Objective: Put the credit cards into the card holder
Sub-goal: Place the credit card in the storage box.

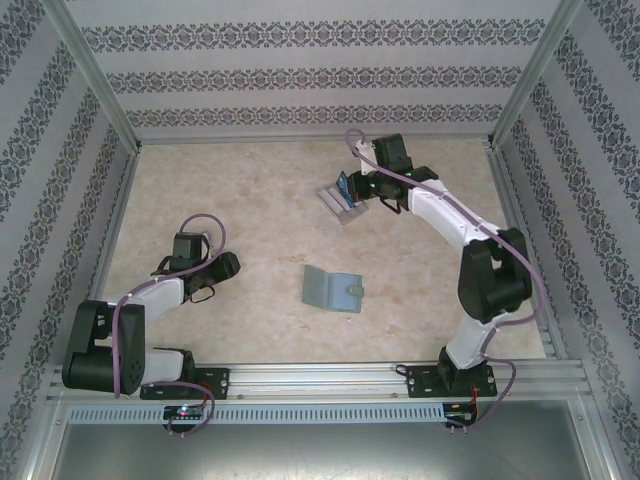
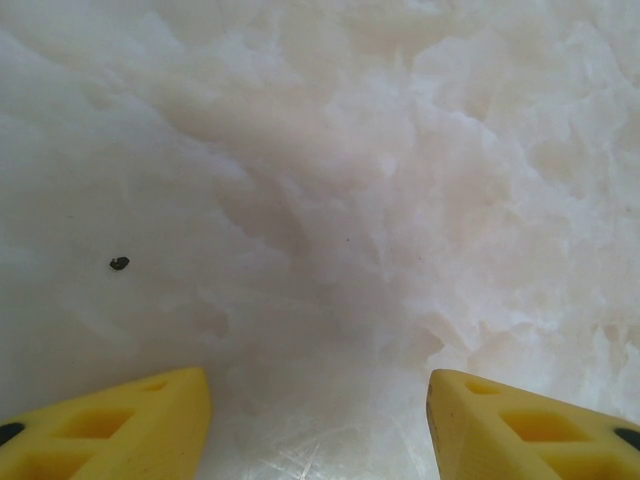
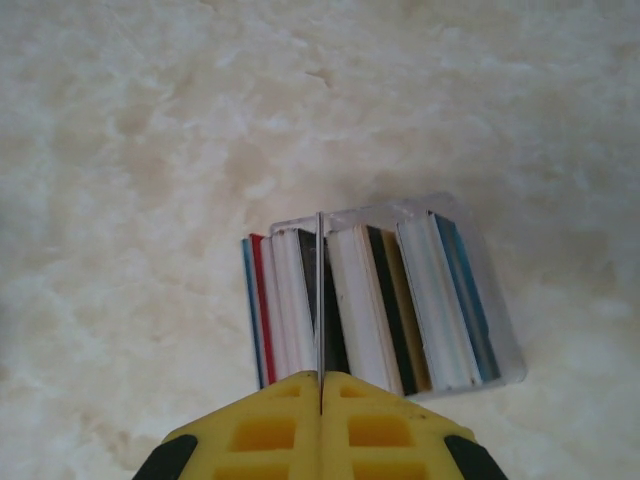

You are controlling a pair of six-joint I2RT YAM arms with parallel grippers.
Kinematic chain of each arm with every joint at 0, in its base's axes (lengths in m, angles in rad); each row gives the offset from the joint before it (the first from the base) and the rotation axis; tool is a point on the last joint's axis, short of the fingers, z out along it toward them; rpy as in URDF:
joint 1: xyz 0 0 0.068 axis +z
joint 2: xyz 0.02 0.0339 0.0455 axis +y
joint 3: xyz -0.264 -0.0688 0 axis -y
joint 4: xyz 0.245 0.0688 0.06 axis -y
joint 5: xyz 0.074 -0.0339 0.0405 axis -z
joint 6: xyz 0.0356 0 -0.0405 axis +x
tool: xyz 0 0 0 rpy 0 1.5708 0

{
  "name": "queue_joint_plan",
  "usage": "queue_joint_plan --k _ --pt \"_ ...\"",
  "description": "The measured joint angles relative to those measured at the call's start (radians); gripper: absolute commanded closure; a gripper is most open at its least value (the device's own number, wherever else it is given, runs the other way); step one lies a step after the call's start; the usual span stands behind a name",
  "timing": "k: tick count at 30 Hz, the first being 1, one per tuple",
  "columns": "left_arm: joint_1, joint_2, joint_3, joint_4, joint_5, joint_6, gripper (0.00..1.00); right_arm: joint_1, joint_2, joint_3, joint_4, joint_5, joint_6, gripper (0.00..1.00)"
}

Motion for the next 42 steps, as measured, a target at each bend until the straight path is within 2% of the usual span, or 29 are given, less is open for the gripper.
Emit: queue_joint_plan --k 6,19,27,42 --pt "0.000 0.015 0.014 -0.011 0.002 0.000 0.39 0.011 0.107 0.114 -0.011 0.018 -0.074 1.00" --pt "0.000 0.023 0.026 -0.021 0.002 0.000 0.39 0.013 0.195 0.156 -0.027 0.097 -0.198 1.00" --pt "0.000 0.029 0.033 -0.028 0.002 0.000 0.39 -0.031 0.217 0.162 -0.030 0.065 -0.227 1.00" --pt "0.000 0.039 0.044 -0.041 0.002 0.000 0.38 -0.020 0.230 0.175 -0.071 0.007 -0.254 1.00"
